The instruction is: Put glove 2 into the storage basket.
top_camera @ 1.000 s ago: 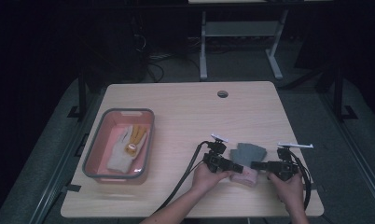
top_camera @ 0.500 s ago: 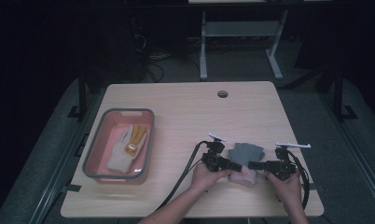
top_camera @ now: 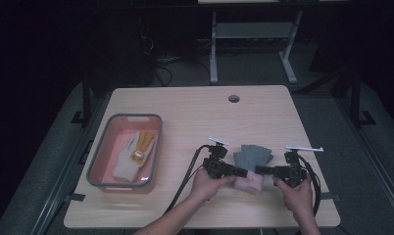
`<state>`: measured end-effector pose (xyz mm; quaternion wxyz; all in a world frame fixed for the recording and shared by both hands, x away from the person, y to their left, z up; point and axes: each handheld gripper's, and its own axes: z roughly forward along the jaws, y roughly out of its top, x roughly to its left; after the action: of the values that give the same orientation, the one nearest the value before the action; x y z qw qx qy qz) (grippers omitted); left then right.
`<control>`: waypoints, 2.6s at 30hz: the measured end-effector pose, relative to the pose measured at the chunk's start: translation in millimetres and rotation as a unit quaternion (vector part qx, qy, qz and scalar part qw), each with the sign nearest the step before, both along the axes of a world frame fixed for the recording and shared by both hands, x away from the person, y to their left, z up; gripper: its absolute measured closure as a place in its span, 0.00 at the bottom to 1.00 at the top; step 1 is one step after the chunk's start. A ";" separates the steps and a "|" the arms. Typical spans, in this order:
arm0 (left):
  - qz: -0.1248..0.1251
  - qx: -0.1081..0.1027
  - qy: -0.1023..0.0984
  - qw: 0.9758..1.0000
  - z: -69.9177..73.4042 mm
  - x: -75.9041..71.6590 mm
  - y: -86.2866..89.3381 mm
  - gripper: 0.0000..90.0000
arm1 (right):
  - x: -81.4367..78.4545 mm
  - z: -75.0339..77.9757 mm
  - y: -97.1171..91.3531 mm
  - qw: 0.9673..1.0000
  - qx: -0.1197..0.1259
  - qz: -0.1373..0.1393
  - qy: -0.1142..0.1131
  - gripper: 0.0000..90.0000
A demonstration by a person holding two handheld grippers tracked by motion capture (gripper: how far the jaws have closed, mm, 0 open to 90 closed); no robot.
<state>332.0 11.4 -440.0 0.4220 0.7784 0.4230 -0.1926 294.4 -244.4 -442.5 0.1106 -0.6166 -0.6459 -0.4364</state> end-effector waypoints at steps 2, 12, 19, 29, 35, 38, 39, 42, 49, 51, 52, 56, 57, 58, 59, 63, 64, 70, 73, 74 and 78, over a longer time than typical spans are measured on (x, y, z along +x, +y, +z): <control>0.001 -0.001 -0.003 1.000 4.0 -0.5 4.2 0.72 | 0.1 6.6 5.0 1.000 -0.005 0.006 -0.011 0.86; 0.015 -0.011 -0.019 1.000 21.6 -0.3 32.6 0.72 | 9.0 26.2 27.5 0.999 -0.009 0.027 -0.023 0.86; 0.026 -0.016 -0.031 0.999 35.4 0.4 55.6 0.72 | 18.2 40.3 47.6 0.998 -0.006 0.048 -0.035 0.86; 0.042 -0.022 -0.039 0.998 44.1 1.9 79.1 0.72 | 29.0 51.5 69.9 0.997 -0.005 0.068 -0.043 0.86; 0.049 -0.024 -0.042 0.998 46.8 2.9 91.9 0.72 | 35.5 54.1 80.6 0.996 0.002 0.079 -0.041 0.86; 0.054 -0.025 -0.043 0.997 48.4 3.0 100.3 0.72 | 39.4 56.3 88.6 0.995 0.001 0.087 -0.043 0.86; 0.054 -0.025 -0.043 0.997 48.4 3.0 100.3 0.72 | 39.4 56.3 88.6 0.995 0.001 0.087 -0.043 0.86; 0.057 -0.026 -0.046 0.997 50.9 3.2 106.8 0.72 | 42.8 60.4 97.4 0.995 -0.001 0.094 -0.044 0.86; 0.067 -0.026 -0.050 0.996 55.5 3.6 121.7 0.72 | 48.9 64.9 110.3 0.993 0.000 0.106 -0.046 0.86; 0.068 -0.026 -0.049 0.996 56.2 3.6 123.1 0.72 | 49.9 65.3 111.7 0.993 0.000 0.107 -0.047 0.86; 0.069 -0.026 -0.051 0.996 56.5 4.0 124.3 0.72 | 50.7 66.0 112.9 0.993 0.001 0.110 -0.045 0.86; 0.072 -0.026 -0.053 0.996 58.5 4.1 129.6 0.72 | 54.3 68.0 119.2 0.992 0.003 0.116 -0.048 0.86; 0.073 -0.026 -0.054 0.996 59.2 4.0 130.6 0.72 | 54.3 68.0 119.2 0.992 0.003 0.116 -0.048 0.86; 0.073 -0.025 -0.054 0.996 59.9 4.0 131.7 0.72 | 54.9 68.0 120.2 0.992 0.004 0.116 -0.047 0.86; 0.074 -0.022 -0.056 0.995 60.9 4.4 133.8 0.72 | 56.1 67.8 122.0 0.992 0.008 0.118 -0.046 0.86; 0.077 -0.023 -0.054 0.995 62.5 4.9 137.2 0.72 | 57.7 68.6 125.0 0.992 0.008 0.120 -0.047 0.86; 0.077 -0.023 -0.055 0.995 62.9 5.1 138.4 0.72 | 59.1 70.7 127.8 0.991 0.008 0.121 -0.047 0.86; 0.083 -0.028 -0.058 0.994 64.8 7.5 148.1 0.72 | 64.2 75.1 135.4 0.990 0.002 0.131 -0.050 0.86; 0.084 -0.026 -0.058 0.994 66.3 8.8 153.4 0.72 | 67.3 76.7 140.6 0.990 0.003 0.135 -0.047 0.86; 0.086 -0.024 -0.058 0.994 67.2 8.9 155.0 0.72 | 68.3 77.2 142.4 0.989 0.002 0.137 -0.049 0.86; 0.090 -0.027 -0.059 0.994 70.1 9.3 163.4 0.72 | 71.3 80.7 150.4 0.989 0.003 0.140 -0.051 0.86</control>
<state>341.3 174.8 -369.8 0.4826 0.7356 0.4603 -0.1188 365.7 -94.1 -361.8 0.1394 -0.4968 -0.7293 -0.4492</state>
